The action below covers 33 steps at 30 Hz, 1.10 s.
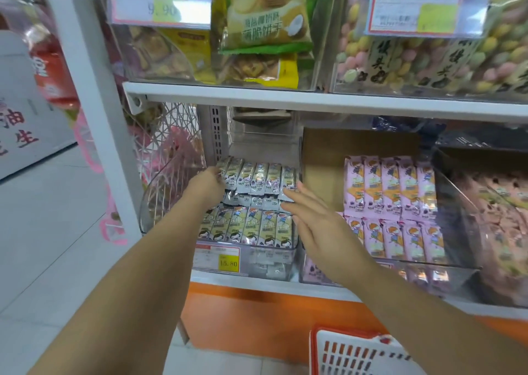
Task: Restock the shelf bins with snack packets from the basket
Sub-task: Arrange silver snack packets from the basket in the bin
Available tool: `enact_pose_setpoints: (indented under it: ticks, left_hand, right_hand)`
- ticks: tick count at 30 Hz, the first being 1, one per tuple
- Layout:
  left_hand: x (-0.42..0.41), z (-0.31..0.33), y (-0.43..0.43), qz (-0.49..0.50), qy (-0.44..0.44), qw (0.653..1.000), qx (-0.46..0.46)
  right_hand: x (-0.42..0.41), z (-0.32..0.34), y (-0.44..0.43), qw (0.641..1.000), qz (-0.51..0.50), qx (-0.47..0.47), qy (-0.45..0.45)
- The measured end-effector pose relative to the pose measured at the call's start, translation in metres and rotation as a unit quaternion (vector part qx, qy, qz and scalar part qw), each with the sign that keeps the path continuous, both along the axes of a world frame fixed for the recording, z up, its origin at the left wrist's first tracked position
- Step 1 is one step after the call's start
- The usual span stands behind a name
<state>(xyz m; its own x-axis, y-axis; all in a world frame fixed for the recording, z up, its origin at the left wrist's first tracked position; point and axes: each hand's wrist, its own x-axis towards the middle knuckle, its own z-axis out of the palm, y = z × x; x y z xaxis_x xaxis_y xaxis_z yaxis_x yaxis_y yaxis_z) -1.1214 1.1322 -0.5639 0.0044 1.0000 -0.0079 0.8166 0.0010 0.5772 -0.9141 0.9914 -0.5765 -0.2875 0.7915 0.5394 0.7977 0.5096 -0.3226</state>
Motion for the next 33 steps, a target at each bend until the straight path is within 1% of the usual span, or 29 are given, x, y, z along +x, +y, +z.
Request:
enact_pose_setpoints:
  ticks: [1, 2, 4, 6, 7, 8, 9, 10, 12, 14, 16, 18, 19, 21, 22, 25, 27, 29, 30, 31, 33]
  left_hand:
    - [0.0, 0.002, -0.005, -0.007, 0.008, 1.0, 0.008]
    - [0.001, 0.005, -0.013, -0.009, 0.007, 0.999, 0.036]
    - [0.006, 0.009, -0.042, -0.017, -0.035, 0.988, 0.151]
    - [0.013, 0.007, -0.089, -0.045, -0.093, 0.953, 0.285]
    - [0.017, 0.003, -0.117, -0.067, -0.124, 0.932, 0.334]
    - [0.021, -0.007, -0.143, -0.093, -0.148, 0.916, 0.362]
    - [0.024, -0.024, -0.166, -0.119, -0.158, 0.909, 0.368]
    - [0.029, -0.046, -0.186, -0.135, -0.16, 0.912, 0.353]
    - [0.04, -0.093, -0.219, -0.163, -0.156, 0.934, 0.276]
    - [0.054, -0.136, -0.241, -0.197, -0.146, 0.956, 0.159]
    - [0.069, -0.171, -0.253, -0.222, -0.109, 0.967, 0.055]
    - [0.081, -0.198, -0.262, -0.228, -0.078, 0.97, -0.029]
    - [0.086, -0.207, -0.267, -0.229, -0.076, 0.969, -0.05]
    - [0.093, -0.22, -0.274, -0.222, -0.098, 0.969, -0.052]
    - [0.095, -0.224, -0.276, -0.215, -0.108, 0.97, -0.045]
    - [0.098, -0.23, -0.275, -0.197, -0.109, 0.974, -0.026]
    - [0.098, -0.233, -0.275, -0.193, -0.099, 0.976, -0.033]
    - [0.099, -0.235, -0.275, -0.196, -0.097, 0.975, -0.038]
    - [0.099, -0.236, -0.275, -0.197, -0.103, 0.974, -0.038]
    - [0.099, -0.239, -0.275, -0.198, -0.109, 0.973, -0.038]
    - [0.098, -0.242, -0.274, -0.201, -0.109, 0.973, -0.037]
  right_hand:
    - [0.0, 0.002, -0.001, 1.0, -0.001, -0.008, 0.003]
    - [0.0, 0.003, -0.002, 1.0, -0.001, -0.012, 0.003]
    - [-0.001, 0.005, -0.012, 1.0, -0.001, 0.004, -0.009]
    - [-0.002, -0.004, -0.034, 0.998, 0.005, 0.06, -0.009]
    - [0.0, -0.013, -0.049, 0.996, 0.013, 0.088, 0.002]
    - [0.003, -0.025, -0.065, 0.994, 0.02, 0.104, 0.014]
    - [0.007, -0.039, -0.08, 0.994, 0.02, 0.101, 0.022]
    - [0.013, -0.055, -0.095, 0.996, 0.011, 0.082, 0.025]
    - [0.029, -0.087, -0.119, 0.999, -0.028, -0.001, 0.015]
    - [0.045, -0.117, -0.133, 0.986, -0.074, -0.152, 0.0]
    - [0.06, -0.143, -0.141, 0.945, -0.129, -0.298, -0.023]
    - [0.072, -0.166, -0.151, 0.899, -0.17, -0.402, -0.033]
    - [0.076, -0.176, -0.156, 0.876, -0.176, -0.448, -0.013]
    - [0.08, -0.193, -0.165, 0.829, -0.176, -0.529, 0.035]
    - [0.08, -0.203, -0.167, 0.805, -0.168, -0.568, 0.037]
    - [0.067, -0.239, -0.178, 0.735, -0.129, -0.666, -0.02]
    - [0.054, -0.263, -0.19, 0.703, -0.13, -0.698, -0.048]
    - [0.044, -0.282, -0.199, 0.685, -0.14, -0.714, -0.046]
    - [0.04, -0.288, -0.202, 0.683, -0.14, -0.715, -0.047]
    - [0.037, -0.293, -0.204, 0.686, -0.145, -0.711, -0.049]
    - [0.032, -0.303, -0.206, 0.714, -0.165, -0.679, -0.03]
